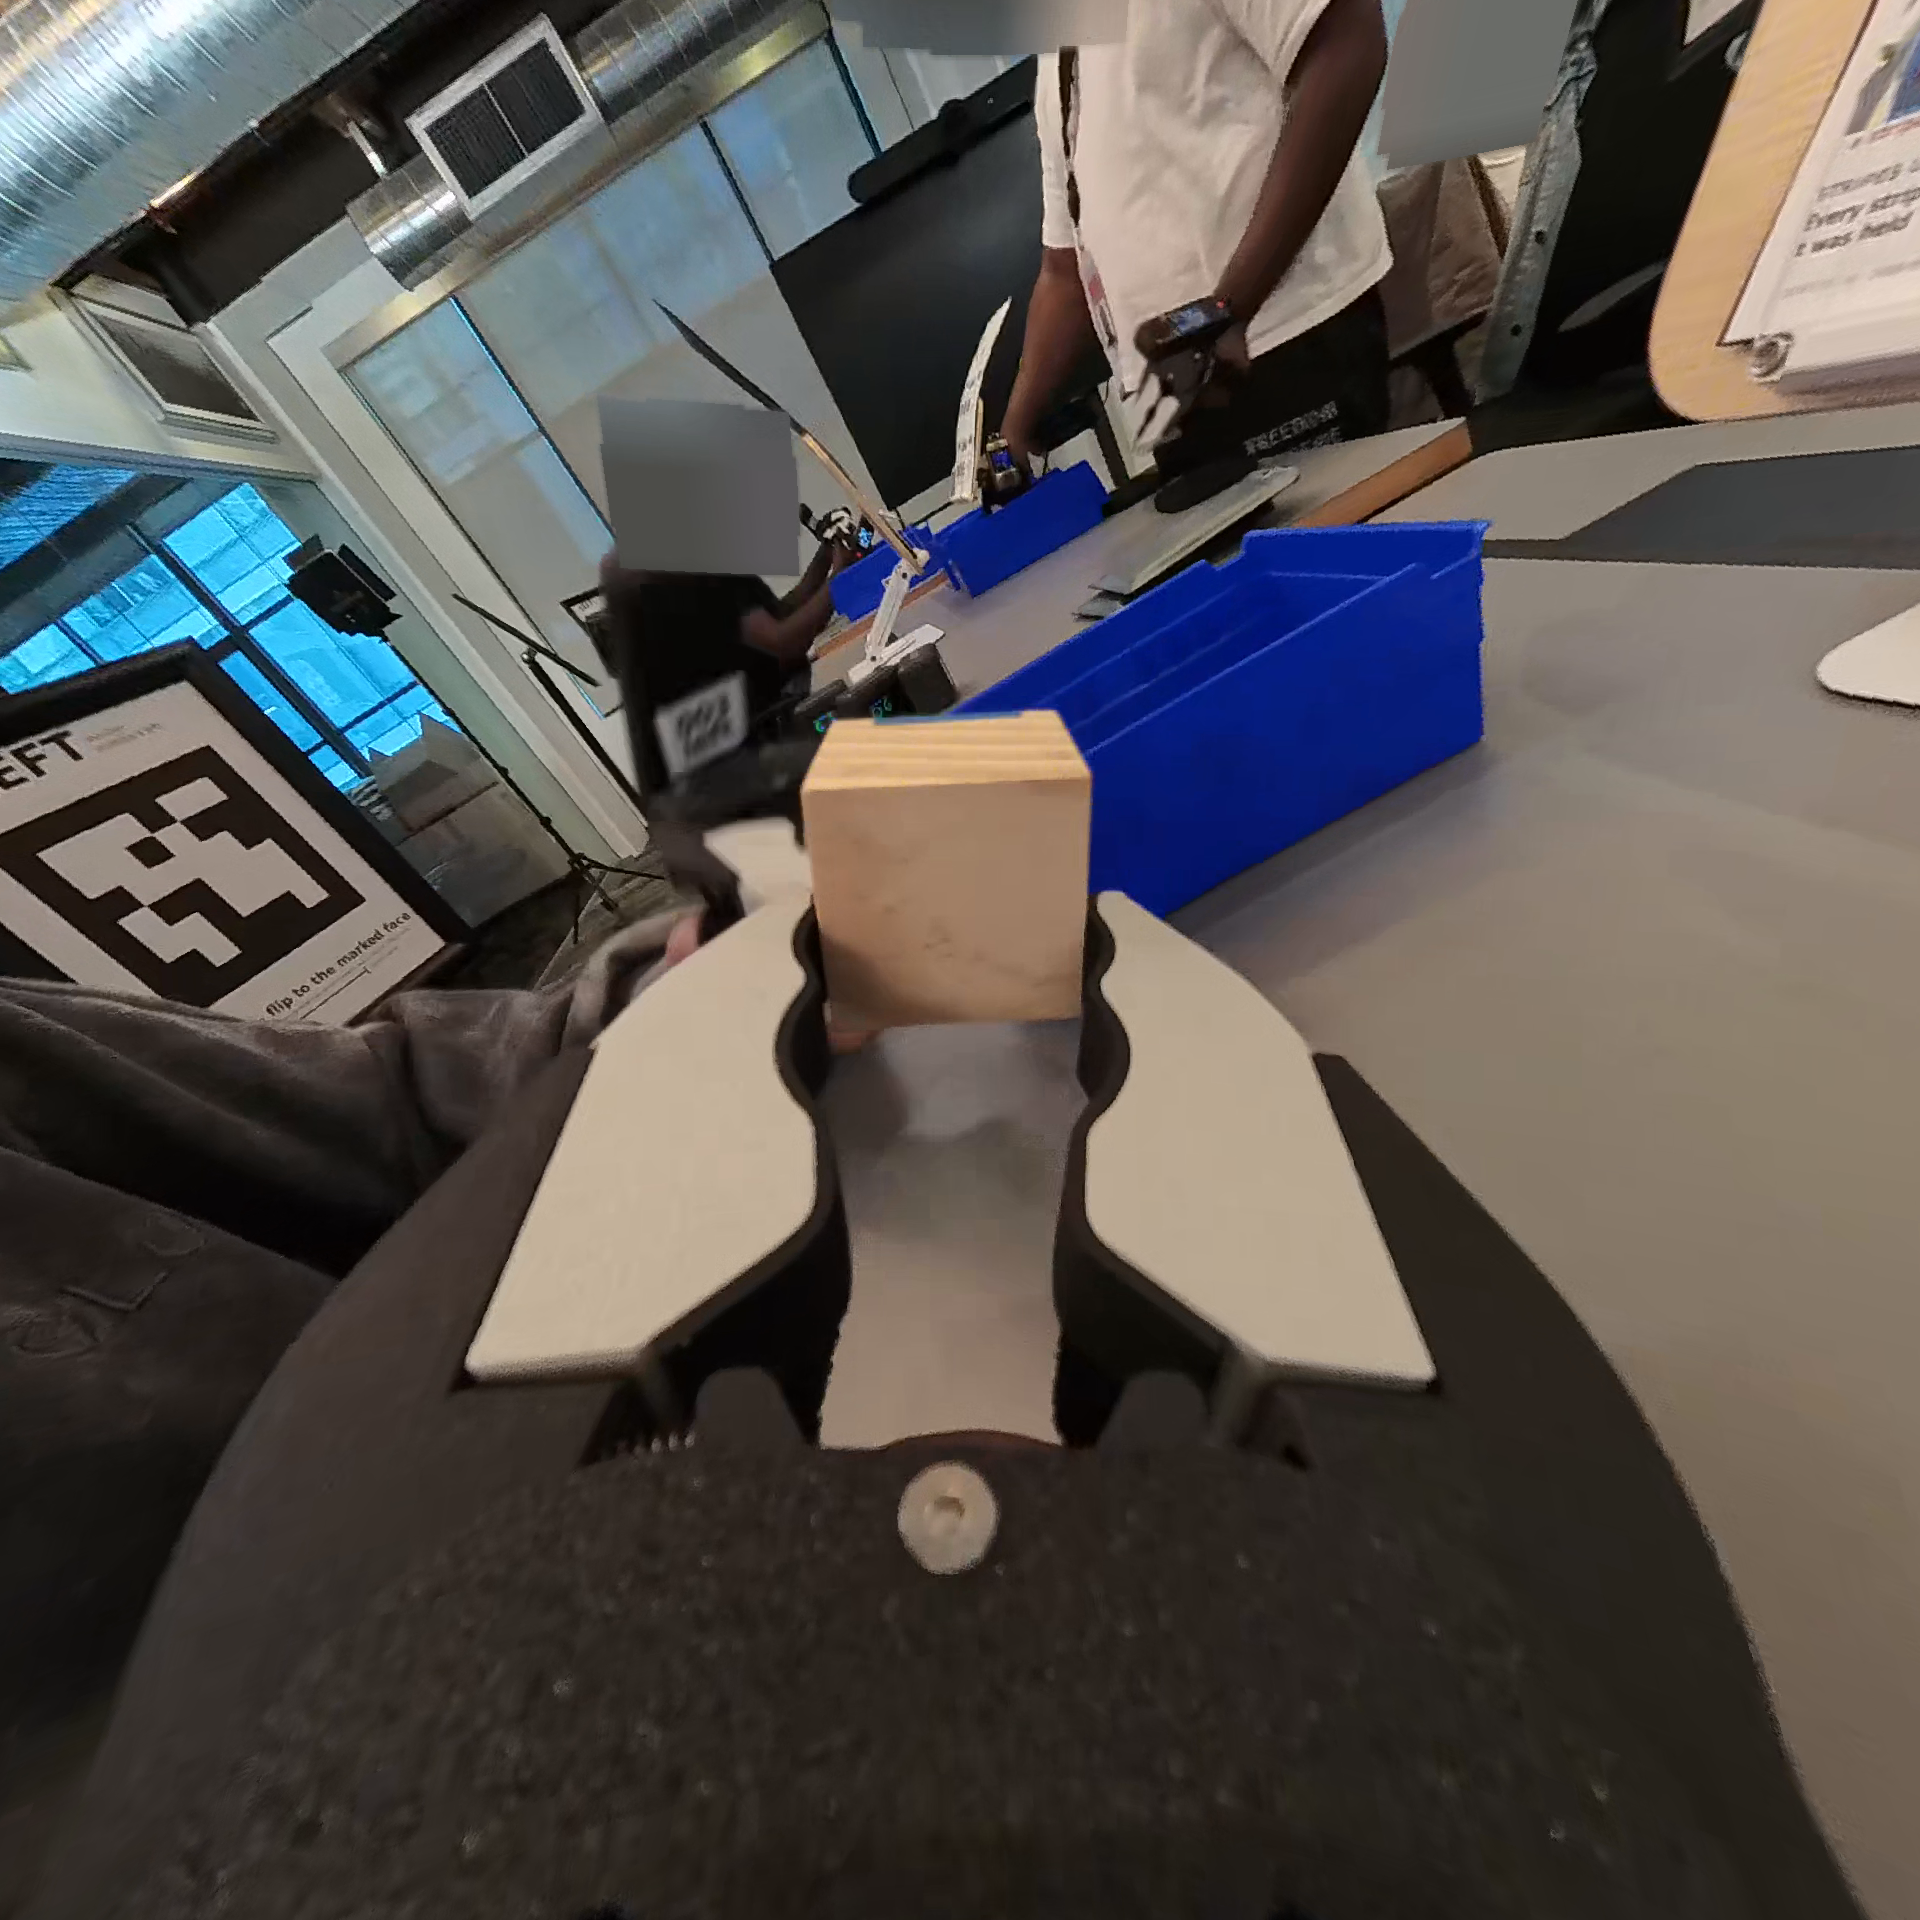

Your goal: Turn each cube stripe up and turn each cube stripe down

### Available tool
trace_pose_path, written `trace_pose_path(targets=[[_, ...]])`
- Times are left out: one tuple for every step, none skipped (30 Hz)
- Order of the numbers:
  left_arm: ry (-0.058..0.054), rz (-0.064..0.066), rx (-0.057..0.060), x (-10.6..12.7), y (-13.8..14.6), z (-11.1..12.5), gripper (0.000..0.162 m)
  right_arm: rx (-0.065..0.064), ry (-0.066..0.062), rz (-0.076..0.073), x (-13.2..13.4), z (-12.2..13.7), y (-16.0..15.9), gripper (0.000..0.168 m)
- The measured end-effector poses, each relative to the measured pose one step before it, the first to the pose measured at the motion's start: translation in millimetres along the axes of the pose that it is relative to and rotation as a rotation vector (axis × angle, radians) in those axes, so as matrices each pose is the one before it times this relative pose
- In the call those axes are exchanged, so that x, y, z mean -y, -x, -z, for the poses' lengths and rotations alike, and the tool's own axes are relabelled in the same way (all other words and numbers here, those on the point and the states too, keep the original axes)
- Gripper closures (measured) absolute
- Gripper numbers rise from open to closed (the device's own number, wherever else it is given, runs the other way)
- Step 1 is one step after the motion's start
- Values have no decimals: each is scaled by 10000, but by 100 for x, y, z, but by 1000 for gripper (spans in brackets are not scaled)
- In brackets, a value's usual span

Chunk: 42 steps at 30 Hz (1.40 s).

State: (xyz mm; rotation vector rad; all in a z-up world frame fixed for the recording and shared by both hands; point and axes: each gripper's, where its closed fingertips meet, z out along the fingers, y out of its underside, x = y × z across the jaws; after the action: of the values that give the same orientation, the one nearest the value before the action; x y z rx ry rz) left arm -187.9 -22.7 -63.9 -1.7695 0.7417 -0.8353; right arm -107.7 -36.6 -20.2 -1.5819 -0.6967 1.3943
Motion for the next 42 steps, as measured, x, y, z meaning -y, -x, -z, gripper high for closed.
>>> trace_pose_path(targets=[[49, -279, 737, -1496, 240, 527, 87, -31, 3, -95, 108, 206, -148, 123], [239, -177, 309, -1248, -307, 284, 91, -43, 22, -59, 165, 215, -110, 123], [361, -144, 148, -903, -440, 81, 90, -152, 41, -3, 322, 320, -137, 123], [233, -140, -9, -415, -559, -15, 89, -335, 84, 58, 565, 564, -253, 123], [36, -149, -228, 14, -759, -5, 90, -599, 65, 86, 947, 928, -489, 123], [-37, -174, -267, 166, -692, -31, 92, -825, -145, 69, 1474, 1364, -817, 123], [-2, -188, -119, 48, -408, -98, 93, -1082, -304, 25, 1844, 1708, -1352, 123], [68, -204, -25, -128, -207, -132, 94, -1402, -269, 12, 1863, 1907, -2083, 123], [119, -191, 6, -275, -116, -161, 95, -1618, -38, 72, 1517, 1793, -2846, 123], [144, -136, 7, -332, -88, -168, 95, -1552, 338, 163, 890, 1342, -3229, 123], [189, -86, -13, -403, -92, -165, 96, -1606, 425, 208, 448, 831, -3636, 123], [227, -44, 15, -400, -27, -140, 97, -1633, 515, 88, -10, 166, -3828, 123], [153, -23, 53, -244, 58, -51, 99, -1276, 823, -18, -580, -689, -3295, 122], [19, -21, 36, -34, 52, 32, 99, -828, 978, -77, -856, -1464, -2541, 122], [-32, -45, -34, 81, -10, 78, 99, -500, 986, -206, -854, -1934, -1955, 122], [-23, -38, 4, 99, 56, 93, 100, -297, 960, -233, -791, -2125, -1536, 122], [-49, -7, 87, 121, 213, 123, 100, -178, 913, -182, -625, -2013, -1195, 122], [-47, -2, 63, 101, 180, 114, 100, -243, 641, -129, -300, -1730, -1093, 122], [-2, -2, 30, 40, 147, 82, 100, -294, 550, -79, -224, -1392, -984, 122], [47, -1, 32, -46, 152, 21, 100, -188, 439, -49, -88, -1129, -671, 122], [90, -10, 30, -130, 149, -27, 101, -99, 387, 18, -19, -955, -374, 122], [102, 0, 65, -184, 199, -75, 102, -111, 335, 123, -4, -765, -198, 122], [81, 9, 48, -182, 155, -107, 102, -165, 214, 142, 96, -581, -132, 122], [94, 12, -32, -217, 24, -145, 102, -148, 208, 97, 34, -471, -37, 122], [120, 25, -78, -249, -61, -169, 102, -98, 294, 133, -125, -417, 42, 122], [95, 37, -72, -208, -77, -155, 102, -123, 289, 91, -168, -376, -59, 122], [82, 18, -78, -169, -108, -137, 102, -125, 241, 3, -142, -350, -133, 122], [69, -2, -46, -143, -85, -100, 102, -86, 149, -42, -70, -346, -128, 122], [37, -21, -16, -79, -60, -60, 102, -4, 108, -32, -101, -365, -16, 122], [30, -39, -1, -49, -33, -21, 102, 27, 181, -18, -299, -391, 23, 122], [17, -44, 28, -7, -2, 7, 102, -11, 80, 12, -216, -323, -53, 122], [-1, -48, 29, 16, 14, 14, 102, -8, -179, -31, 119, -57, -121, 122], [14, -44, 17, -31, -1, -25, 102, 43, -147, -56, 41, -11, -105, 122], [46, -23, 21, -92, 16, -49, 102, 77, -120, 45, -9, 8, -93, 122], [41, 0, 28, -91, 16, -63, 102, -38, -111, 95, -62, 92, -229, 115], [52, -1, -8, -105, -41, -74, 102, -37, -174, 103, -122, 262, -189, 106], [69, -9, -25, -123, -64, -69, 102, 28, -312, 56, -126, 596, -55, 101], [41, -19, 14, -62, -26, -30, 102, 83, -567, 4, 54, 1000, 80, 97], [-6, -37, 52, 0, 33, 12, 102, 128, -773, 7, 218, 1390, 263, 97], [-18, -43, 42, 38, 18, 25, 102, 300, -911, 89, 366, 1666, 752, 98], [-8, -23, 35, 20, 27, 1, 102, 708, -1081, 253, 630, 1864, 1704, 98], [-11, -1, 20, 11, 18, -2, 102, 1090, -1355, 362, 989, 2010, 2767, 98]])
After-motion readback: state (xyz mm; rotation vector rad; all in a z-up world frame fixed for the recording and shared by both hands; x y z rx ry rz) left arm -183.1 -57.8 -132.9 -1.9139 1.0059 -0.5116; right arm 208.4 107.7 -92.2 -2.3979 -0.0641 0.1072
